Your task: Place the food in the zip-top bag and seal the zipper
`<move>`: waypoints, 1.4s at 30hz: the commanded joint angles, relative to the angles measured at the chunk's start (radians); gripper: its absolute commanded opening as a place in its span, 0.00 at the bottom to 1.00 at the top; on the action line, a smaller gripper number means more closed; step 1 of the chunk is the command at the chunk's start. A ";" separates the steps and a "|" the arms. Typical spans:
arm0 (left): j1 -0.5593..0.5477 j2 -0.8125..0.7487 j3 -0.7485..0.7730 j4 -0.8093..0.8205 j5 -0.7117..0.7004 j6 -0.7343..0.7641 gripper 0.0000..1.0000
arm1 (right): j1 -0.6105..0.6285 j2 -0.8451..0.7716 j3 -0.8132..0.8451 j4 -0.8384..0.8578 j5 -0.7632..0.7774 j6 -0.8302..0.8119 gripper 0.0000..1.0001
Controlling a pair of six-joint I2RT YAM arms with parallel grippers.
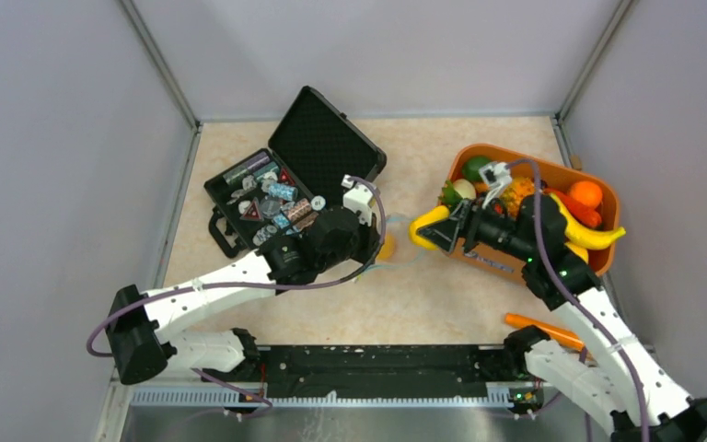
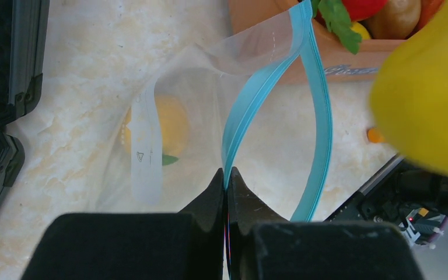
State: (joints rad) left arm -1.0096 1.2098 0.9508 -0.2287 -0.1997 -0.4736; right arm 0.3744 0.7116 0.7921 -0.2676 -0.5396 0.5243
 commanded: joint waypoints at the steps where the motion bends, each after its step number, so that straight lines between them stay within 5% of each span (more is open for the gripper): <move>1: 0.002 0.017 0.100 -0.033 0.010 -0.045 0.00 | 0.214 0.067 0.001 0.059 0.324 -0.046 0.14; 6: 0.002 0.026 0.144 -0.070 0.029 -0.078 0.00 | 0.387 0.105 -0.061 0.171 0.640 0.001 0.13; 12: 0.002 0.015 0.144 -0.068 0.016 -0.086 0.00 | 0.418 0.184 -0.039 0.187 0.652 -0.081 0.20; 18: 0.002 0.009 0.132 -0.077 -0.041 -0.084 0.00 | 0.423 0.165 -0.020 0.193 0.548 -0.124 0.62; 23: 0.003 0.008 0.122 -0.076 -0.069 -0.082 0.00 | 0.423 0.116 -0.020 0.226 0.463 -0.119 0.79; 28: 0.003 0.004 0.115 -0.074 -0.077 -0.083 0.00 | 0.422 0.136 0.021 0.182 0.407 -0.127 0.80; 32: 0.003 -0.015 0.099 -0.071 -0.106 -0.084 0.00 | 0.422 0.066 0.029 0.084 0.703 -0.063 0.78; 36: 0.005 -0.039 0.075 -0.066 -0.137 -0.087 0.00 | 0.422 -0.014 0.036 -0.054 0.957 -0.009 0.66; 42: 0.008 -0.050 0.059 -0.044 -0.142 -0.088 0.00 | 0.422 0.043 0.072 -0.171 0.834 0.058 0.59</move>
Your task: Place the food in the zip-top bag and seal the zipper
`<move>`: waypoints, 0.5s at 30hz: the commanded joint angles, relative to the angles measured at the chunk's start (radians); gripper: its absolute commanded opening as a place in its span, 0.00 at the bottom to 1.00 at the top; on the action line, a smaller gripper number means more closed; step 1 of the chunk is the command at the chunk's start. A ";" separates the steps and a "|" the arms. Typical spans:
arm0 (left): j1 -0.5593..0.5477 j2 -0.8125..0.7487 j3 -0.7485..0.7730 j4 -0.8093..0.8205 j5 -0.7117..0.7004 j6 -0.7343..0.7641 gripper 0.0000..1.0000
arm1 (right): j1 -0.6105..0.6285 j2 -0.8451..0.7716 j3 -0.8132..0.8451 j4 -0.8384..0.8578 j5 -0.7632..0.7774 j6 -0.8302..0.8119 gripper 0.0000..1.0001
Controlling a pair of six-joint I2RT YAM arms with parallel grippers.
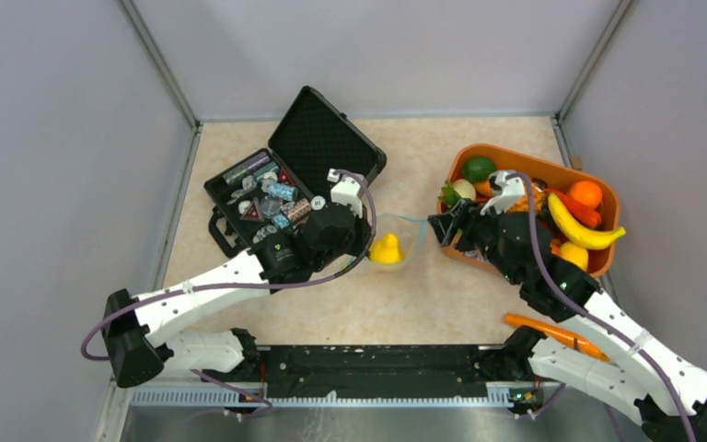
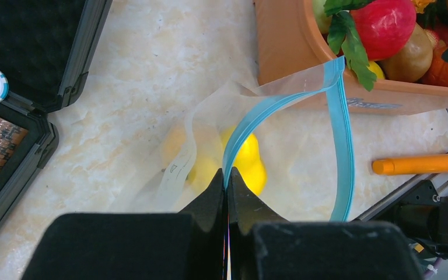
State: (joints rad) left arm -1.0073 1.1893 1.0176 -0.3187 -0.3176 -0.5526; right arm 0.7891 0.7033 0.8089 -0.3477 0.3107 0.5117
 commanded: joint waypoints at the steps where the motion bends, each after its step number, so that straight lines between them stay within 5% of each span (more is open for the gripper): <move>1: 0.006 -0.029 -0.008 0.048 -0.022 -0.008 0.00 | 0.007 0.071 0.049 -0.082 -0.056 0.087 0.58; 5: 0.006 -0.035 -0.014 0.052 -0.017 -0.011 0.00 | 0.008 0.149 0.006 -0.014 -0.103 0.153 0.48; 13: 0.006 -0.071 -0.050 0.055 -0.024 -0.018 0.00 | 0.007 0.279 0.036 0.020 -0.088 0.133 0.45; 15: 0.006 -0.076 -0.053 0.058 -0.022 -0.019 0.00 | 0.007 0.306 0.038 0.039 -0.102 0.124 0.29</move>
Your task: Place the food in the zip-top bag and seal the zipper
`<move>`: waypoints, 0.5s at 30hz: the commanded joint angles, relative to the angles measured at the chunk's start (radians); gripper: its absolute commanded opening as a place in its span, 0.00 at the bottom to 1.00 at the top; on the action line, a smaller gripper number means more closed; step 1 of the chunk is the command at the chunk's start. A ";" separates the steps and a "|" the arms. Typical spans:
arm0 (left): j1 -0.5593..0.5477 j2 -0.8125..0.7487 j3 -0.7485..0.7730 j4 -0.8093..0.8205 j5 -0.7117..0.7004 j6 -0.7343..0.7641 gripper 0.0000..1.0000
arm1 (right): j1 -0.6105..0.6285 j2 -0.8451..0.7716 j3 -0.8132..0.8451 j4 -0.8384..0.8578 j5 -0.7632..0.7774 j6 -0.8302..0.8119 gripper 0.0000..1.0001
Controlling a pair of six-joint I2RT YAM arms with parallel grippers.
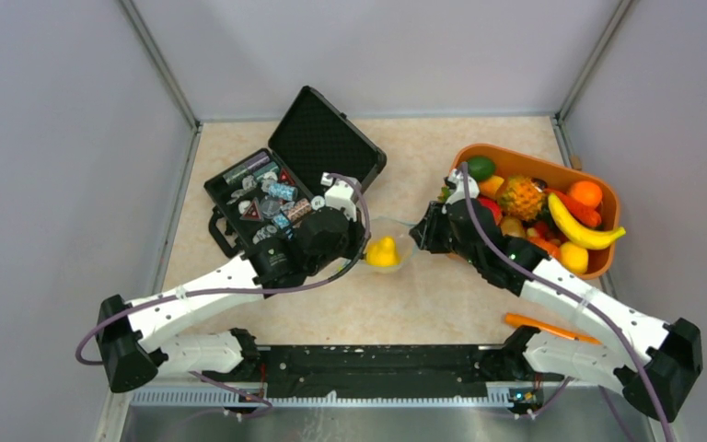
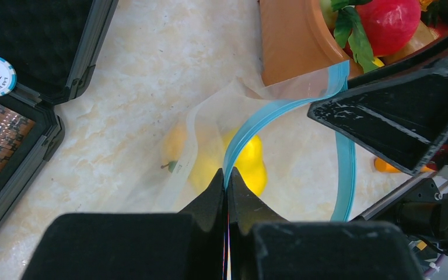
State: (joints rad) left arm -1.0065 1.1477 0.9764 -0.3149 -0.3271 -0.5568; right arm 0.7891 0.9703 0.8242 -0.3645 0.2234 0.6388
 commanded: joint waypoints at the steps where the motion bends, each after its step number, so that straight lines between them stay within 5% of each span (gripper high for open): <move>1: 0.005 -0.035 -0.013 0.056 -0.013 -0.015 0.00 | 0.007 0.051 0.027 0.069 -0.018 -0.009 0.23; 3: 0.005 -0.038 -0.018 0.054 -0.020 -0.010 0.00 | 0.008 0.067 0.044 0.078 -0.030 -0.029 0.20; 5: 0.006 -0.043 -0.023 0.053 -0.029 -0.003 0.00 | 0.007 0.071 0.076 0.077 -0.035 -0.056 0.00; 15: 0.006 -0.140 -0.003 -0.036 -0.094 0.058 0.00 | 0.011 0.050 0.308 0.131 -0.124 -0.339 0.00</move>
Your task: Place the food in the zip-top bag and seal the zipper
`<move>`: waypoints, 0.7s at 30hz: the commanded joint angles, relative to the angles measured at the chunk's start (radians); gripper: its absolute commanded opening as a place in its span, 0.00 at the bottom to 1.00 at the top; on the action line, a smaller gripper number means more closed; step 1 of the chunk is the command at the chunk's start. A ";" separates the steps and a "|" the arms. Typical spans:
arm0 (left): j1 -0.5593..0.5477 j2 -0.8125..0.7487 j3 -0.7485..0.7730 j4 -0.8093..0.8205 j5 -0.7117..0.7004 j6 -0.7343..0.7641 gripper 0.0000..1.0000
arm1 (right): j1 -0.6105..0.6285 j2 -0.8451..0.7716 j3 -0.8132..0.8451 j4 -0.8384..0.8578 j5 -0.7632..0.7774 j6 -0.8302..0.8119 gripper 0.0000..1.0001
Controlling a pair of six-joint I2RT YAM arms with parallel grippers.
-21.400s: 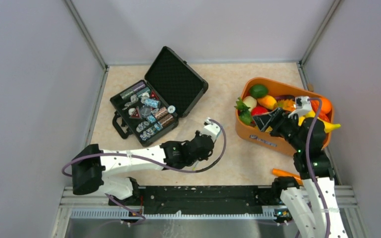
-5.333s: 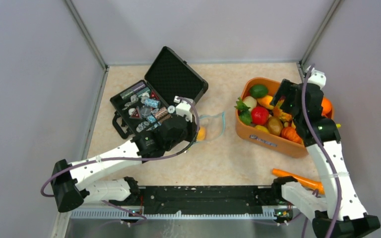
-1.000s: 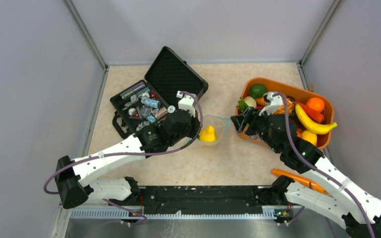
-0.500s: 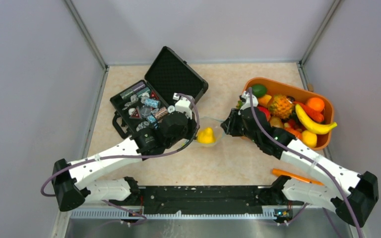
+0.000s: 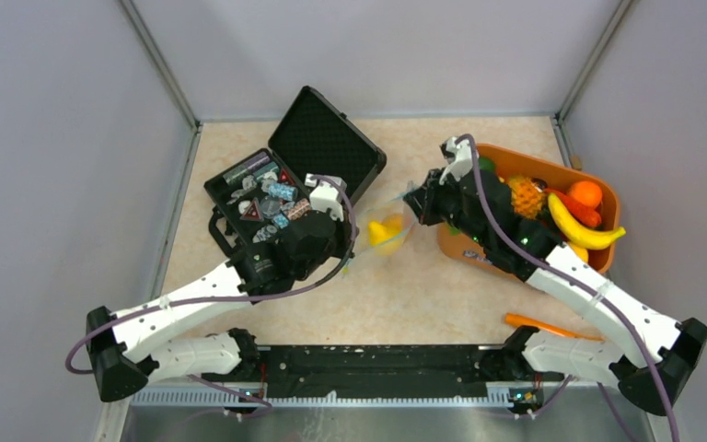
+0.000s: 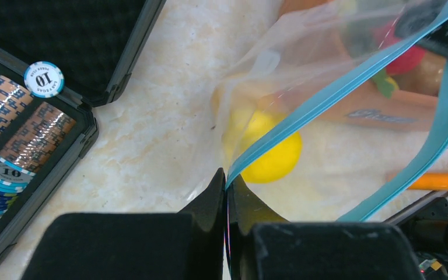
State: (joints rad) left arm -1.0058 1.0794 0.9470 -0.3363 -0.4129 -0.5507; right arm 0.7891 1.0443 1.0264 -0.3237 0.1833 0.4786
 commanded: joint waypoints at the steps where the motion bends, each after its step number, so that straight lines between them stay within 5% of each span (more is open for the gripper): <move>1: 0.005 -0.081 0.031 -0.010 0.015 0.080 0.00 | 0.010 0.000 0.152 0.062 -0.137 -0.215 0.00; 8: 0.006 -0.087 0.065 -0.099 -0.155 0.041 0.00 | 0.012 0.013 0.130 0.087 -0.113 -0.173 0.00; 11: 0.006 -0.151 0.027 -0.028 -0.188 0.063 0.00 | 0.013 -0.001 0.114 0.101 -0.218 -0.181 0.00; 13: 0.035 -0.161 -0.015 0.042 -0.123 0.186 0.00 | 0.013 0.000 0.095 0.100 -0.217 -0.181 0.00; 17: 0.062 -0.054 0.241 -0.244 -0.015 0.186 0.00 | 0.013 0.044 0.130 0.025 -0.146 -0.180 0.00; 21: 0.062 -0.022 0.378 -0.348 0.203 0.254 0.00 | 0.010 -0.008 0.016 0.178 -0.129 -0.145 0.00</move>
State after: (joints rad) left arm -0.9443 1.0439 1.1748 -0.5503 -0.4175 -0.3752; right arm 0.7959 1.0817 1.1126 -0.2855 0.0181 0.3172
